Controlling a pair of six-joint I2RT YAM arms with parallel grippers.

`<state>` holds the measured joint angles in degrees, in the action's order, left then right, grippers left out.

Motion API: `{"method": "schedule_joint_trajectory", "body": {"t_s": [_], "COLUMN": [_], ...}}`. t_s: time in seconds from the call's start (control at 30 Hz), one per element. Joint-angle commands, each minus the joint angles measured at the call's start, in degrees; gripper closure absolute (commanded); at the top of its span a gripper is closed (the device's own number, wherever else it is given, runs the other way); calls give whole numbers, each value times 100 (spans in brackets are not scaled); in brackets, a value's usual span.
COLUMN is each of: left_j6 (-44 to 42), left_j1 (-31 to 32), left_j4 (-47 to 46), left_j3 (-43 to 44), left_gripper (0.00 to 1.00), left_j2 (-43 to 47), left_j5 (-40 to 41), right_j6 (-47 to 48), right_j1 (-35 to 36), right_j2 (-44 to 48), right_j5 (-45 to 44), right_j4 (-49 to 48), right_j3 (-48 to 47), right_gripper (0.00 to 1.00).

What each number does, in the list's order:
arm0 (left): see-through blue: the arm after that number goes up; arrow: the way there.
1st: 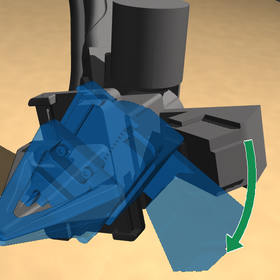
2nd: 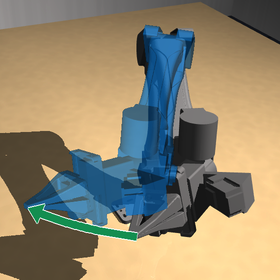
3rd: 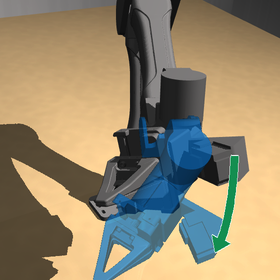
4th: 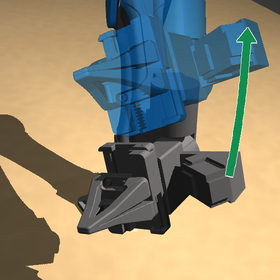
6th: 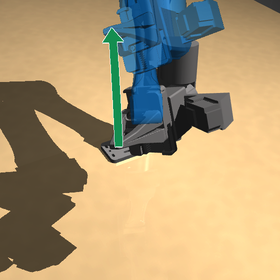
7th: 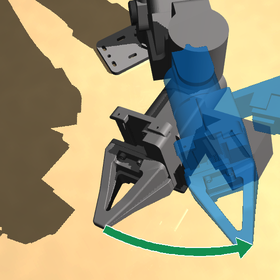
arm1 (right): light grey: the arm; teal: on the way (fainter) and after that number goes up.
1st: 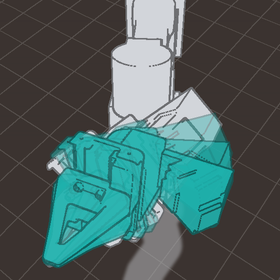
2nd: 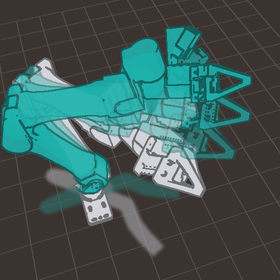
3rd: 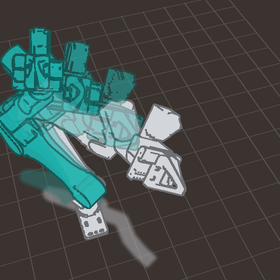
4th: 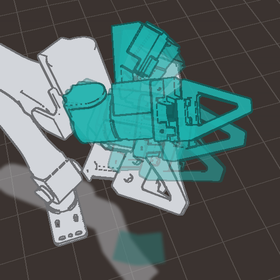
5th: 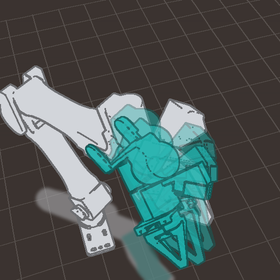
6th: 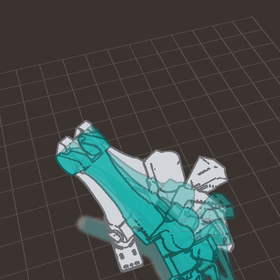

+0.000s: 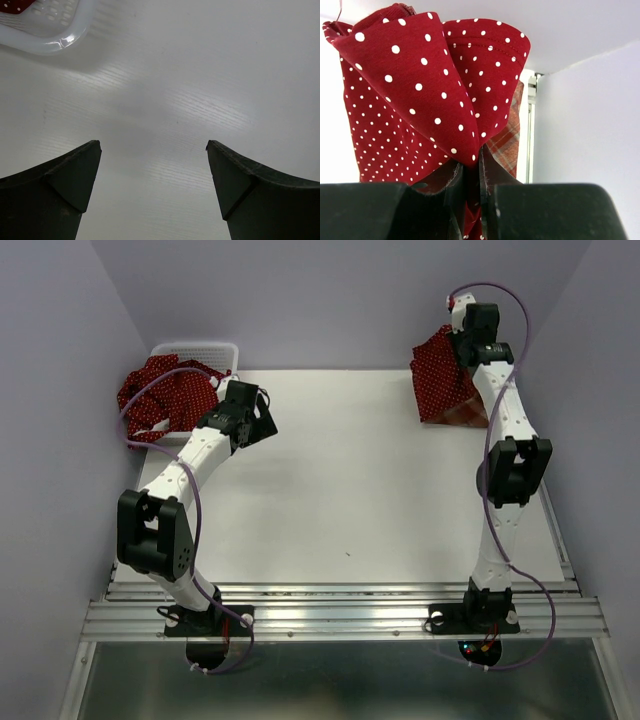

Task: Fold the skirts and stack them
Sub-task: Neatly place the folded skirt to the corner

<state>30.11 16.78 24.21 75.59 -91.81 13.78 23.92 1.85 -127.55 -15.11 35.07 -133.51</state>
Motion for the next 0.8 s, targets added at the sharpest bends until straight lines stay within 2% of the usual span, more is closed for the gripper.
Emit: {"method": "schedule_joint_trajectory", "body": {"t_s": [0.0,0.37,0.77], "left_j6": [-84,-75,-75], "left_j1": [-16,-16,-16], "left_j4": [67,119,128], "left_j3": [307,351,351], "left_gripper": [1,1,1], "left_j2": [-21,-153,-197], "left_j5": [143,98,81], "right_j6": [-265,-775,-854], "right_j1": [-290,-808,-1178], "right_j2": [-77,-455,-842], "right_j5": [184,561,887], "right_j4": [-352,-571,-897], "right_j3": [-289,-210,-25], "right_gripper": [99,99,99]}}
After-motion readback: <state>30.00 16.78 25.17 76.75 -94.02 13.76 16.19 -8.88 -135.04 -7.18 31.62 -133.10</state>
